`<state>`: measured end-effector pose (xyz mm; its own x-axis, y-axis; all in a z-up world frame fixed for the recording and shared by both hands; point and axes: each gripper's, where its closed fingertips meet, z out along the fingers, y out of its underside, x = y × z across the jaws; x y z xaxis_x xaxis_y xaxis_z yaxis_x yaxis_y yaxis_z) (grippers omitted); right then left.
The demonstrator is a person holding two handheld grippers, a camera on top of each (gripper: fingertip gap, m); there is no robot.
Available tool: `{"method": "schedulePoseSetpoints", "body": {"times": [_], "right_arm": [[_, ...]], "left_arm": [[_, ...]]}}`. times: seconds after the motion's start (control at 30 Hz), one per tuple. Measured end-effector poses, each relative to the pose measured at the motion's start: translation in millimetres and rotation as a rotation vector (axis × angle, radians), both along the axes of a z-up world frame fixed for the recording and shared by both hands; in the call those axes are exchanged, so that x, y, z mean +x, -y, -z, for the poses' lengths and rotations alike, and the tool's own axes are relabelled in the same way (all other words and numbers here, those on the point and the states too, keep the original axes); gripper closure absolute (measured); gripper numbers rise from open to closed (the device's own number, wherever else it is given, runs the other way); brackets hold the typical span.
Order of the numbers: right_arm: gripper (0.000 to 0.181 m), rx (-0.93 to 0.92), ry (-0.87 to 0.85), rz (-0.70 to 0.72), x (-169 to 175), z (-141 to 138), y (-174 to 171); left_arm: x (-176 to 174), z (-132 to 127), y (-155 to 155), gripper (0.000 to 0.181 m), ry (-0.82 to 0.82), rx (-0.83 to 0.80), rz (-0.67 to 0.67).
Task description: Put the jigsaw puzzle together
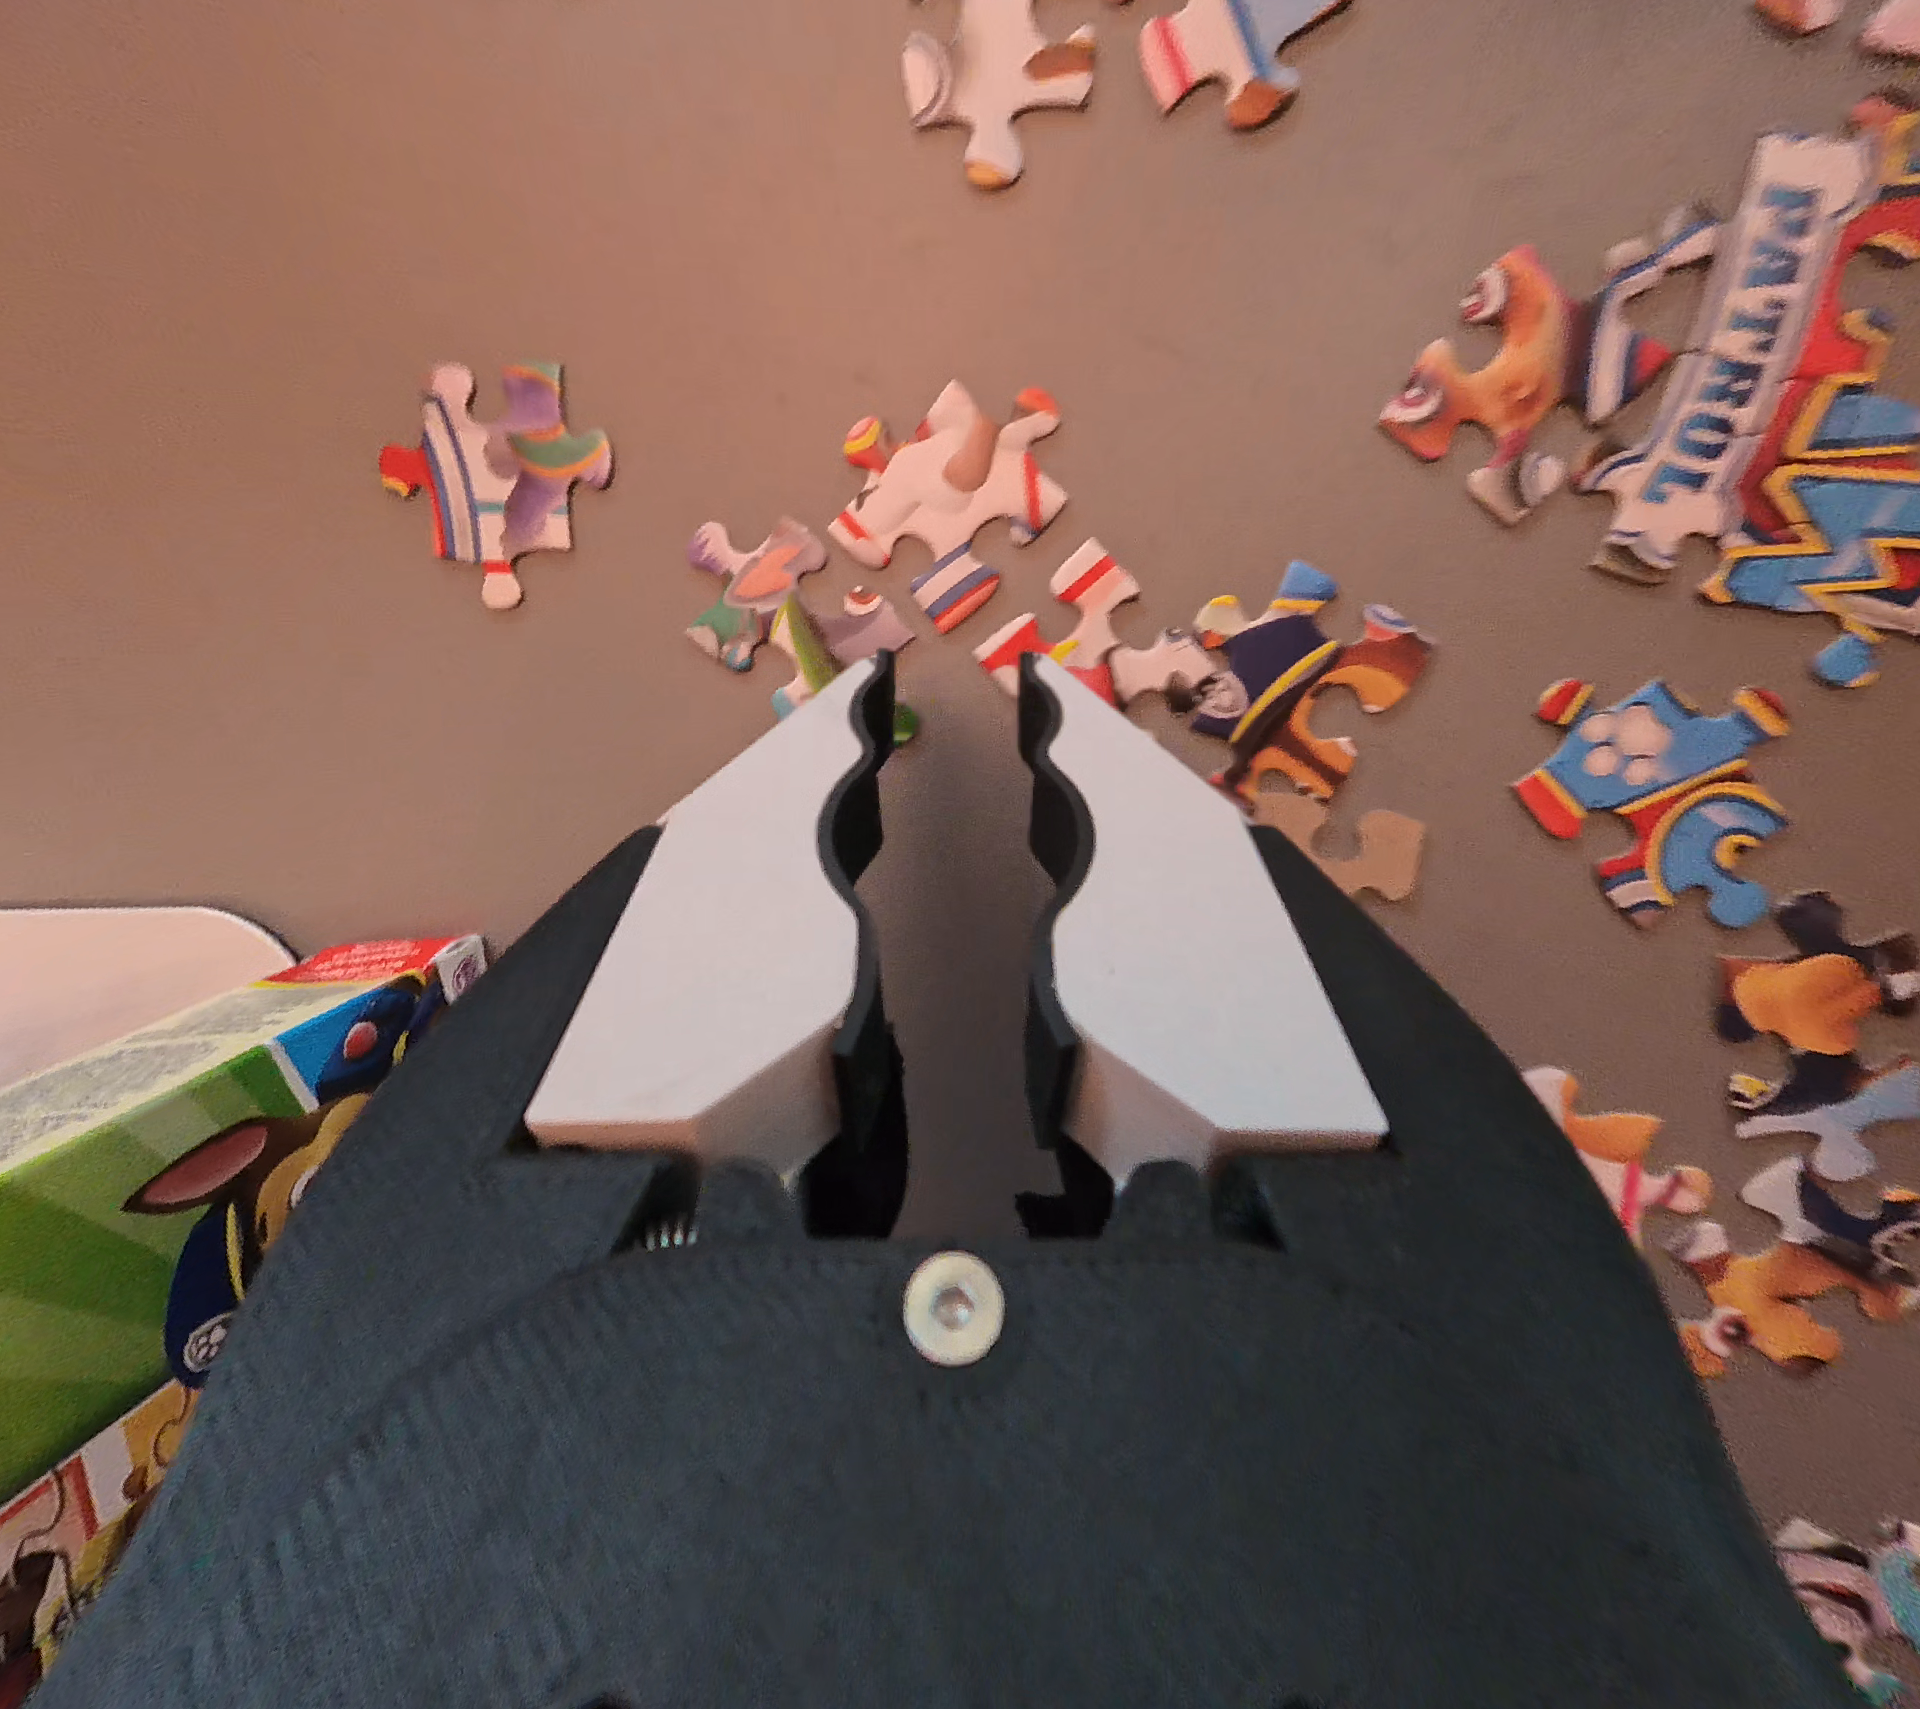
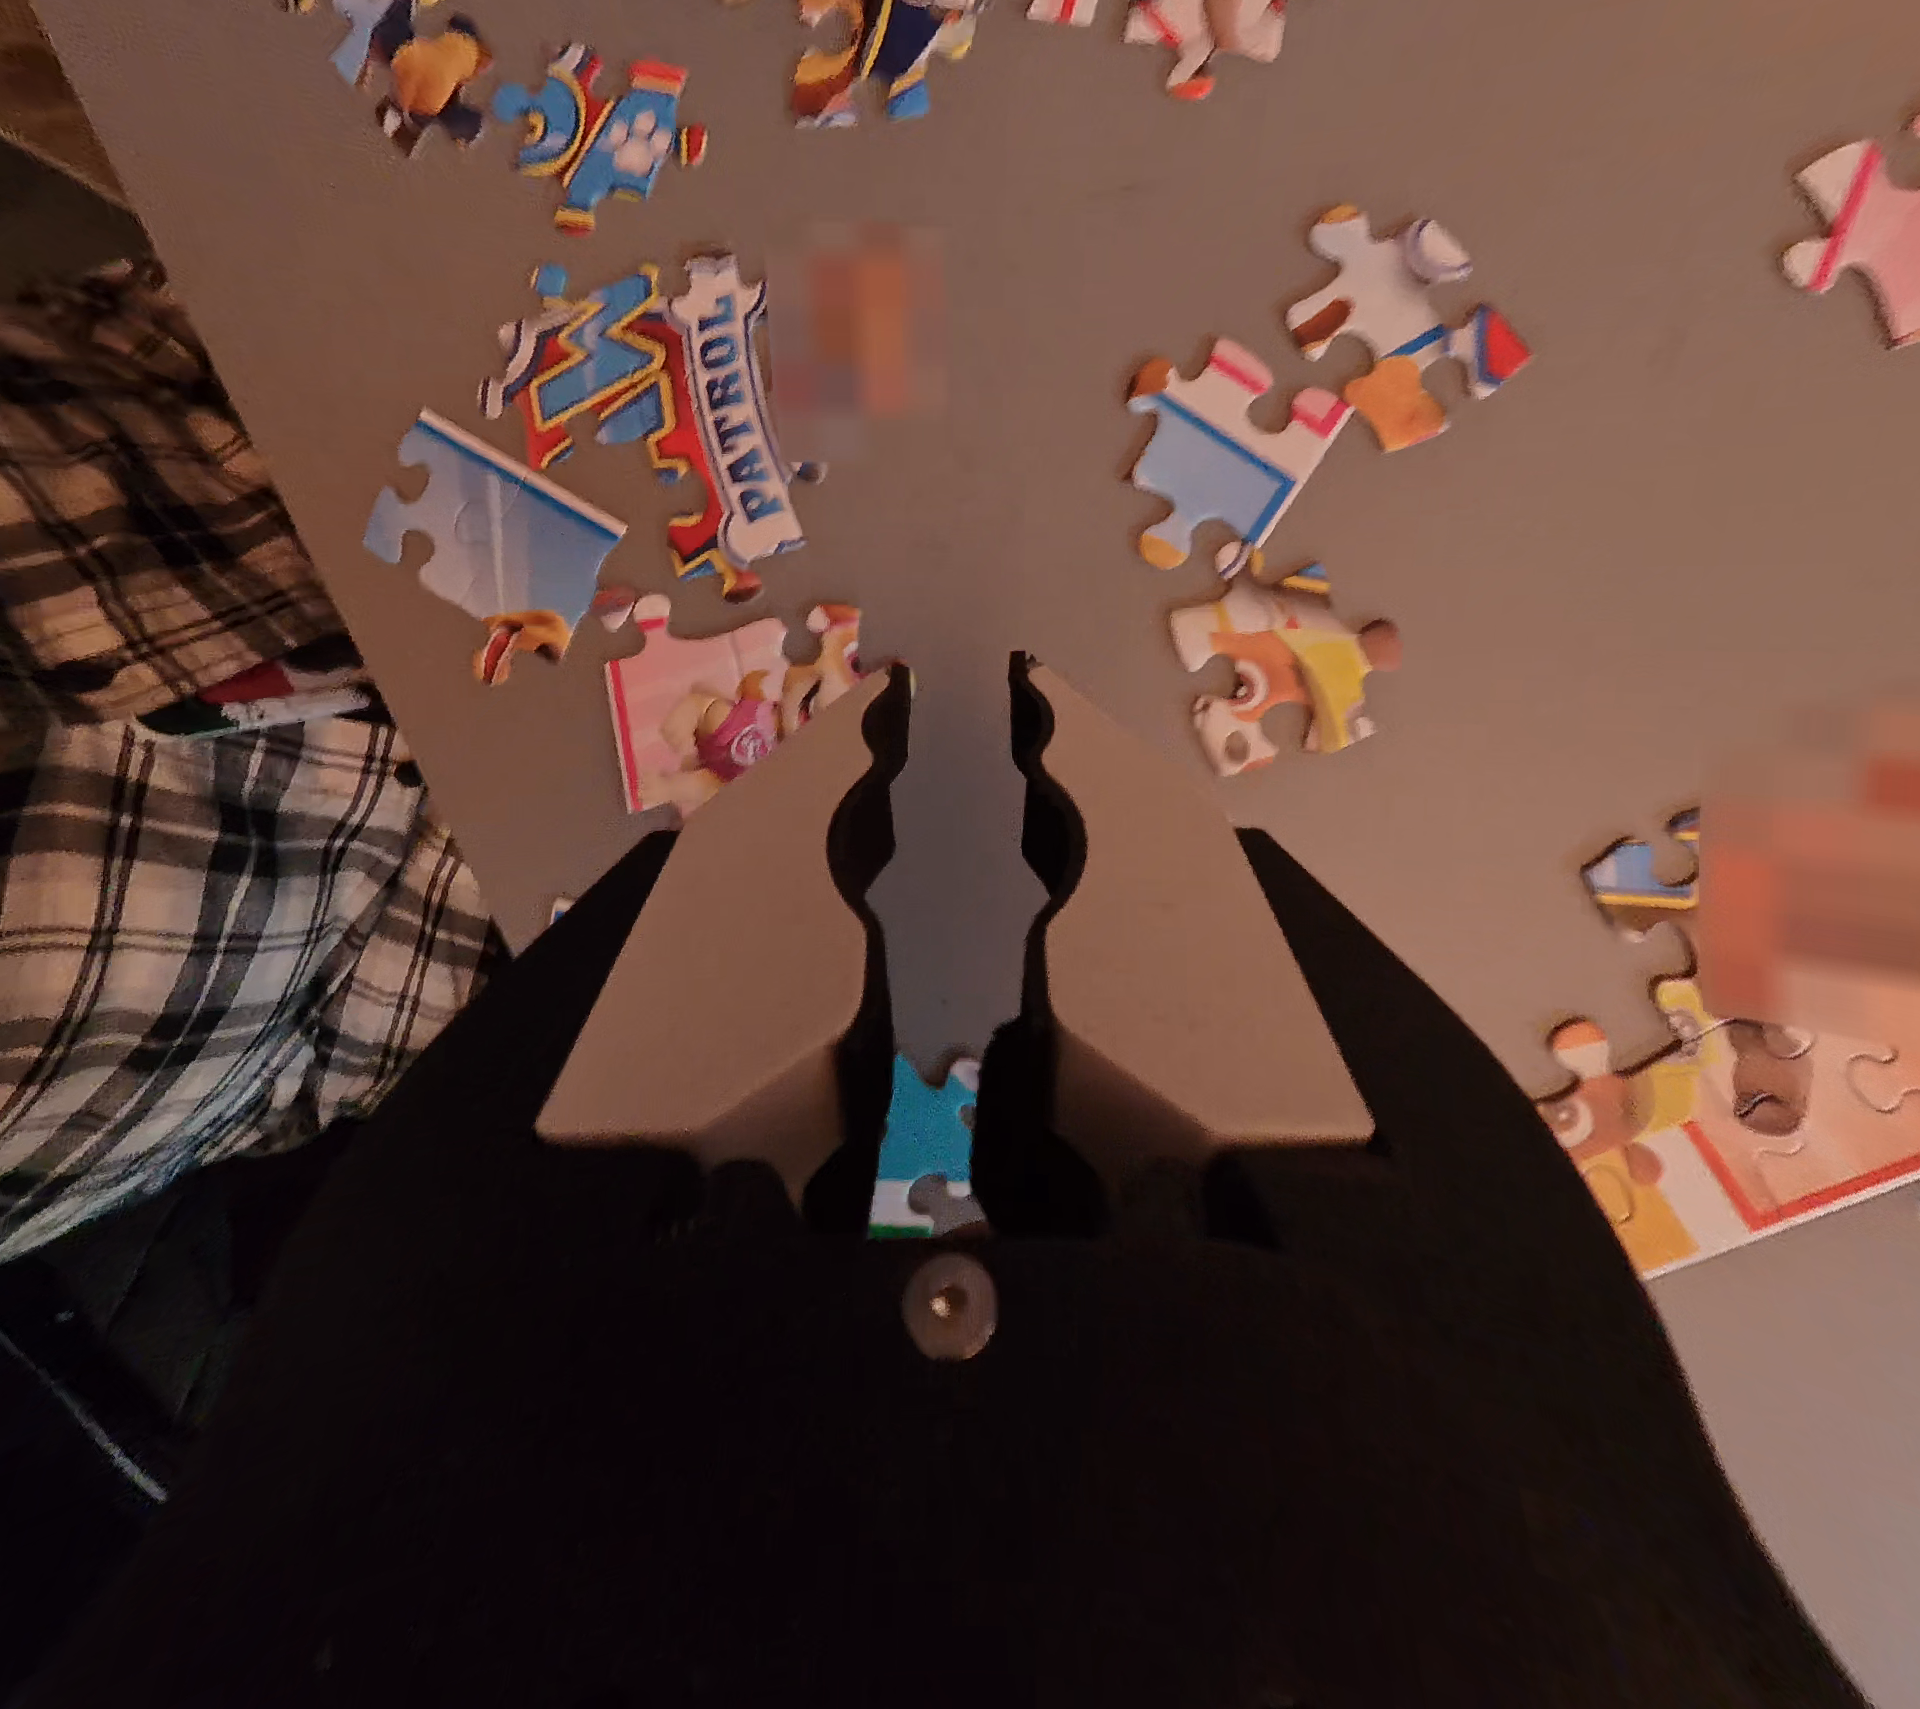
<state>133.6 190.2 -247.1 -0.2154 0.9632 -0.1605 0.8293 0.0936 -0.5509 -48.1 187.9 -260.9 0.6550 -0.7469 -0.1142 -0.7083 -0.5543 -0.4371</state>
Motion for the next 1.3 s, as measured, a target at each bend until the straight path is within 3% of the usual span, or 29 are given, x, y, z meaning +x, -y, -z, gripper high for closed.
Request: {"method": "schedulePoseSetpoints", "body": {"times": [0.27,0.47,0.83,1.07,1.3], "right_arm": [[0.159,0.003,0.057,-0.008,25,16,15],[0.159,-0.002,0.029,0.003,29,17,28],[0.161,-0.028,-0.031,0.086,43,16,30],[0.163,-0.017,-0.050,0.114,45,16,27],[0.164,-0.021,-0.084,0.133,42,10,23]], "left_arm": [[67,-7,36,0.147,0.051,-0.042,0.221],[83,16,43,0.144,-0.051,-0.076,0.312],[109,17,36,0.146,0.037,-0.093,0.319],[118,17,23,0.168,0.039,-0.067,0.308],[140,16,11,0.168,0.123,-0.073,0.259]]}}
